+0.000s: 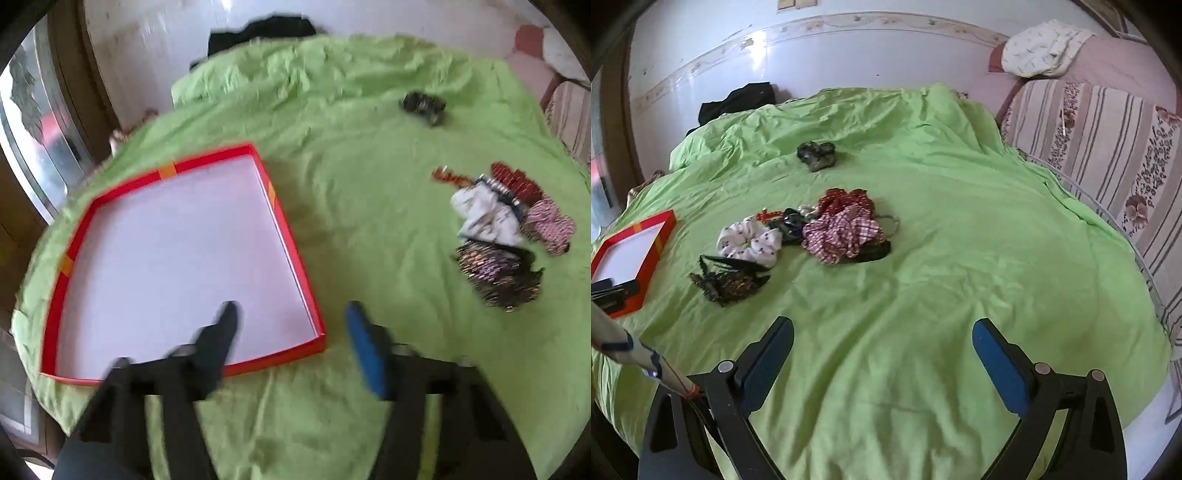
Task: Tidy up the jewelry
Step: 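Move both tools toward the pile of hair accessories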
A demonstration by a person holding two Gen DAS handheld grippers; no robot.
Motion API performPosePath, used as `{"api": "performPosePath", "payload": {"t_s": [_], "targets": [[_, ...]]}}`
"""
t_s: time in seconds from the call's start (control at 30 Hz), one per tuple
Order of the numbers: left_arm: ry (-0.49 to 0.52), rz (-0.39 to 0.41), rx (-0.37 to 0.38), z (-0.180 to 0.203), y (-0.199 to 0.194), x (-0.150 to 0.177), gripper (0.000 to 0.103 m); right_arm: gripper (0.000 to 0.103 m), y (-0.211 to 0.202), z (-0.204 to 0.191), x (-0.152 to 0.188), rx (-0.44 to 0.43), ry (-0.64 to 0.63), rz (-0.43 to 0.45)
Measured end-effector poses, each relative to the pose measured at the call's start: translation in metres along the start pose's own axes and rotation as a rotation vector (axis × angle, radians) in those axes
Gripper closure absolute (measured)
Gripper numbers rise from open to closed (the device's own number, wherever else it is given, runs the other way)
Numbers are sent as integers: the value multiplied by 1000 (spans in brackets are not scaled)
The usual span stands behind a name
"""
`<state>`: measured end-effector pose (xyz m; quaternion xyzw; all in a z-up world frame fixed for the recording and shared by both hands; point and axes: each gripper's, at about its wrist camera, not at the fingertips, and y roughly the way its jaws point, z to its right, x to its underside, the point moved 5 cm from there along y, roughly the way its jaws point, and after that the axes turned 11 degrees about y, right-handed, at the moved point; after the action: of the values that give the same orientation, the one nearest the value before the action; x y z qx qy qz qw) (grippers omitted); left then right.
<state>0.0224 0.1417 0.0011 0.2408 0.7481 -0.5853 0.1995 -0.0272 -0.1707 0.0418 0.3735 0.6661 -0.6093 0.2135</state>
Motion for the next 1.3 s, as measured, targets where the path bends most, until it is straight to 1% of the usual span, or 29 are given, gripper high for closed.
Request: {"api": "performPosePath", "payload": {"t_s": [0.03, 0.07, 0.1, 0.23, 0.27, 0.37, 0.43, 0.53, 0.57, 0.6, 0.63, 0.7, 0.8, 0.93, 1.17, 1.3], "targets": [[-22, -18, 15, -2, 9, 2, 64, 3, -1, -1, 0, 1, -3, 0], [-46, -16, 35, -6, 9, 5, 64, 3, -3, -2, 1, 4, -9, 0], [-55, -11, 37, -7, 6, 6, 64, 3, -5, -1, 1, 4, -10, 0], [-51, -20, -8, -11, -3, 12, 64, 3, -8, 0, 2, 12, -12, -6], [-46, -18, -22, -12, -8, 18, 64, 3, -8, 0, 3, 11, -10, -9], [-64, -24, -35, -19, -22, 17, 64, 3, -7, -3, 5, 4, -8, -21], [-85, -28, -23, -24, -28, 18, 64, 3, -5, -7, 7, -5, -12, -32], [-109, 4, 7, -27, -47, 19, 64, 3, -4, -16, 11, -14, -27, -39], [-107, 29, 16, -25, -57, 16, 64, 3, -4, -17, 12, -15, -31, -40], [-100, 50, 26, -20, -66, 12, 59, 3, -3, -19, 13, -15, -34, -43], [-94, 62, 31, -16, -70, 10, 52, 3, -2, -21, 14, -15, -36, -48], [-73, 99, 44, -5, -83, 6, 44, 3, 0, -23, 16, -13, -37, -57], [-37, 128, 64, 14, -91, 2, 42, 3, 2, -22, 17, -1, -41, -65], [-5, 119, 99, 34, -90, 2, 41, 3, 4, -17, 16, 18, -32, -74], [17, 90, 106, 49, -80, 13, 40, 3, 15, -8, 21, 39, -12, -115], [20, 83, 109, 51, -79, 15, 40, 3, 20, -4, 24, 49, -14, -130]]}}
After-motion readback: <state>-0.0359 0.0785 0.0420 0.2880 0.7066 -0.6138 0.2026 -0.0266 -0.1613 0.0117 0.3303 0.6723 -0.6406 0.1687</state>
